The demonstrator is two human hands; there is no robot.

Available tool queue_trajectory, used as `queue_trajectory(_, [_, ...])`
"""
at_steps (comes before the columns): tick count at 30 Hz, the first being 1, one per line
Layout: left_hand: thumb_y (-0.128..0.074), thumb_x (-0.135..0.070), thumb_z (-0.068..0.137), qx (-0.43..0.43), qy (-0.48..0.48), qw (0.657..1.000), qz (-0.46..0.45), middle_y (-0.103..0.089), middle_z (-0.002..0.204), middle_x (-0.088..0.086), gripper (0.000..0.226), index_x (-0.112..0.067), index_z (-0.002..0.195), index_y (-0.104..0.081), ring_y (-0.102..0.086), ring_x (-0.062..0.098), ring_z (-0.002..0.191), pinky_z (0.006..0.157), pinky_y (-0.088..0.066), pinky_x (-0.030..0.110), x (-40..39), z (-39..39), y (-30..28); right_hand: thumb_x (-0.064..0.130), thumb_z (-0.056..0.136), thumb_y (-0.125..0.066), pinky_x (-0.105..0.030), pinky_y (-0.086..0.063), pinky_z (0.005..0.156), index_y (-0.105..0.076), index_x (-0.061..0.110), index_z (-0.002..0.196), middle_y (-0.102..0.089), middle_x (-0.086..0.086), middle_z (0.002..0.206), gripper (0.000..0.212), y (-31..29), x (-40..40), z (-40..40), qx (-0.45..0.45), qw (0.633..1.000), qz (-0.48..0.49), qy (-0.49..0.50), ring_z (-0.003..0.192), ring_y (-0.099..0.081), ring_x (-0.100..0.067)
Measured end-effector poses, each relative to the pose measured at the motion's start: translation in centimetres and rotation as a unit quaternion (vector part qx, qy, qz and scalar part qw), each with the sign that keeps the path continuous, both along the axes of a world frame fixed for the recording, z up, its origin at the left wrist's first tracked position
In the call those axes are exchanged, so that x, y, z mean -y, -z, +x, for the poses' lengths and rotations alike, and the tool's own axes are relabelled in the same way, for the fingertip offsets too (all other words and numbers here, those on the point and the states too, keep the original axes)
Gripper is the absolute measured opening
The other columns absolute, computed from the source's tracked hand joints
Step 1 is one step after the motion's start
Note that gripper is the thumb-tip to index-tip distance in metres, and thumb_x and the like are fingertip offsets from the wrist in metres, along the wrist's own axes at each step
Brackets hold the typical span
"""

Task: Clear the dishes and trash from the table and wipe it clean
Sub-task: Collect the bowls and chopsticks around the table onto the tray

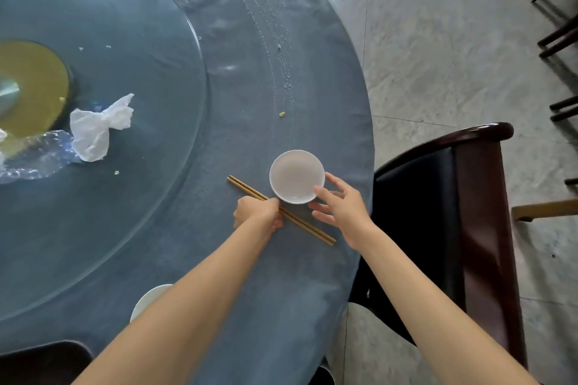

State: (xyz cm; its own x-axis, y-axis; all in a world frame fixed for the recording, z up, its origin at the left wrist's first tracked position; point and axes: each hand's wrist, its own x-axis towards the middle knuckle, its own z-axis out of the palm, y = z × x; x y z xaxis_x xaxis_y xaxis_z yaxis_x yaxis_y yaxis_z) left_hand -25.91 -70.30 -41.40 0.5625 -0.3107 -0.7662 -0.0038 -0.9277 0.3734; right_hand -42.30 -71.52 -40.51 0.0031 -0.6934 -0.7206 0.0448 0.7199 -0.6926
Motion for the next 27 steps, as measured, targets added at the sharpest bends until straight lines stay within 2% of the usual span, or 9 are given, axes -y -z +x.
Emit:
queue_trajectory(3, [-0.075,-0.028,0.075,0.016,0.0,1.0,0.013,-0.065,0.044,0.003,0.019,-0.008,0.074,-0.073,-0.072,0.021,0.053,0.07,-0.065,0.037,0.2,-0.3,0.0,0.016,0.098,-0.072,-0.026,-0.062,0.07,-0.059,0.025,0.143,-0.073,-0.012,0.116,0.048,0.2,0.1,-0.1,0.011,1.0,0.002,0.017,0.097,-0.078,-0.03])
queue_trajectory(5, [-0.07,-0.031,0.071,0.04,0.019,0.999,0.018,-0.065,0.044,0.003,0.02,-0.011,0.074,-0.07,-0.069,0.021,0.062,0.071,-0.06,0.033,0.1,-0.5,-0.5,0.012,0.097,-0.072,-0.023,-0.061,0.068,-0.063,0.026,0.137,-0.077,-0.01,0.109,0.043,0.4,0.0,-0.4,0.021,0.999,0.0,0.033,0.093,-0.079,-0.03])
queue_trajectory(8, [-0.067,-0.036,0.07,0.058,0.062,0.996,0.024,-0.075,0.081,0.008,0.028,-0.013,0.086,-0.068,-0.07,0.03,0.085,0.072,-0.053,0.032,-0.1,-0.9,-0.6,0.01,0.097,-0.071,-0.021,-0.06,0.066,-0.065,0.031,0.125,-0.082,0.0,0.089,0.035,0.5,-0.1,-1.0,0.031,0.998,-0.007,0.045,0.086,-0.08,-0.028])
queue_trajectory(10, [-0.071,-0.034,0.073,0.074,0.096,0.992,0.035,-0.072,0.094,0.009,0.025,-0.014,0.085,-0.063,-0.069,0.034,0.093,0.071,-0.05,0.033,-0.2,-1.1,-0.5,0.01,0.097,-0.071,-0.02,-0.06,0.066,-0.066,0.032,0.12,-0.082,0.0,0.089,0.033,0.5,-0.3,-1.5,0.03,0.998,-0.009,0.049,0.085,-0.08,-0.027])
queue_trajectory(13, [-0.073,-0.036,0.079,0.094,0.137,0.985,0.041,-0.068,0.099,0.008,0.028,-0.015,0.081,-0.054,-0.067,0.035,0.097,0.072,-0.047,0.033,-0.6,-1.3,-0.4,0.01,0.096,-0.072,-0.019,-0.06,0.067,-0.068,0.034,0.117,-0.082,-0.002,0.095,0.033,0.5,-0.7,-2.0,0.028,0.998,-0.011,0.058,0.088,-0.08,-0.029])
queue_trajectory(17, [-0.064,-0.033,0.083,0.082,0.189,0.978,0.032,-0.068,0.099,0.01,0.022,-0.012,0.089,-0.06,-0.066,0.036,0.096,0.072,-0.047,0.033,-1.5,-0.5,-0.5,0.009,0.095,-0.074,-0.018,-0.059,0.067,-0.071,0.038,0.111,-0.082,0.004,0.095,0.034,0.3,-1.6,-2.3,0.028,0.998,-0.015,0.062,0.089,-0.08,-0.029])
queue_trajectory(20, [-0.058,-0.026,0.085,0.073,0.241,0.968,0.014,-0.066,0.093,0.009,0.013,-0.013,0.084,-0.056,-0.063,0.035,0.093,0.072,-0.044,0.032,-2.8,0.8,-0.8,0.009,0.093,-0.075,-0.019,-0.06,0.069,-0.073,0.04,0.11,-0.081,0.0,0.104,0.035,-0.1,-2.7,-2.4,0.027,0.997,-0.021,0.065,0.09,-0.08,-0.029])
queue_trajectory(24, [-0.053,-0.015,0.09,0.026,0.247,0.967,-0.049,-0.074,0.089,0.005,0.012,-0.011,0.079,-0.057,-0.065,0.029,0.094,0.076,-0.048,0.034,-5.5,3.0,-1.7,0.009,0.091,-0.077,-0.021,-0.062,0.072,-0.075,0.036,0.114,-0.079,-0.002,0.113,0.036,-1.0,-4.4,-2.3,0.025,0.997,-0.029,0.064,0.09,-0.08,-0.032])
queue_trajectory(27, [-0.051,-0.007,0.096,-0.092,0.161,0.975,-0.121,-0.077,0.092,0.012,0.009,-0.003,0.092,-0.058,-0.073,0.03,0.094,0.088,-0.059,0.043,-8.5,4.8,-2.7,0.01,0.091,-0.079,-0.02,-0.061,0.07,-0.075,0.031,0.12,-0.081,0.0,0.107,0.037,-2.1,-6.0,-1.8,0.022,0.998,-0.032,0.057,0.09,-0.08,-0.031])
